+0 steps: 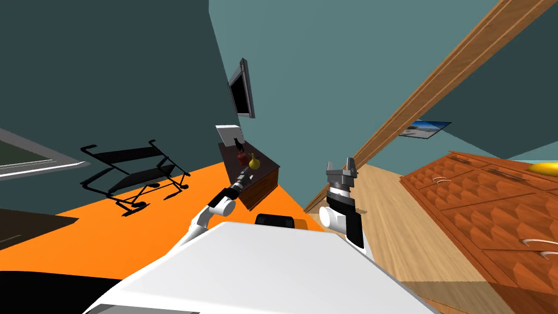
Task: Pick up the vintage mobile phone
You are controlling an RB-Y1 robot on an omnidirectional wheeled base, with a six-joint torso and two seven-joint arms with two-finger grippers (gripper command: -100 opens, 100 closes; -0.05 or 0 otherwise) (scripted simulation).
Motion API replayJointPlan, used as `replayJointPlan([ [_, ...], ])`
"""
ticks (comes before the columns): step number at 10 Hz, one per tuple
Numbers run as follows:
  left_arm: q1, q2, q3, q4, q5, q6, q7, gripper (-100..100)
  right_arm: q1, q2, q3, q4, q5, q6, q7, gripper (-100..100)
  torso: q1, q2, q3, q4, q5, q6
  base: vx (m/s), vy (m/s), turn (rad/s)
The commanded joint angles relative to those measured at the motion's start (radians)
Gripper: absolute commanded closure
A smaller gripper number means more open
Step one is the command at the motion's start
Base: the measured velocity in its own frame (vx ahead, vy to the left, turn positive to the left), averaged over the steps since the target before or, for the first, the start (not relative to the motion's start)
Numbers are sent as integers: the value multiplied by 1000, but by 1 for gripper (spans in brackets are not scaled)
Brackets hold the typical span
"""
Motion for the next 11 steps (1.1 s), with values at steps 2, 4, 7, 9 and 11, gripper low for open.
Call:
replayJointPlan([
  [2, -12, 26, -12, 40, 43, 72, -14, -100, 0, 0, 0, 0, 0, 0, 0, 0, 0, 0, 0, 0, 0, 1, -20, 32, -195],
  [4, -23, 53, -26, 81, 81, 122, -25, -100, 0, 0, 0, 0, 0, 0, 0, 0, 0, -1, -1, 0, 0, 1, -11, 35, -189],
  [7, -47, 108, -53, 164, 155, 209, -54, -100, 0, 0, 0, 0, 0, 0, 0, 0, 0, -2, -1, 0, 0, 0, -7, 34, -182],
  [9, -59, 135, -68, 206, 190, 256, -70, -100, 0, 0, 0, 0, 0, 0, 0, 0, 0, -2, -1, 0, 0, 0, 2, 37, -179],
  [11, -71, 162, -82, 239, 224, 312, -88, -100, 0, 0, 0, 0, 0, 0, 0, 0, 0, -3, -2, -1, 0, 0, 10, 36, -160],
])
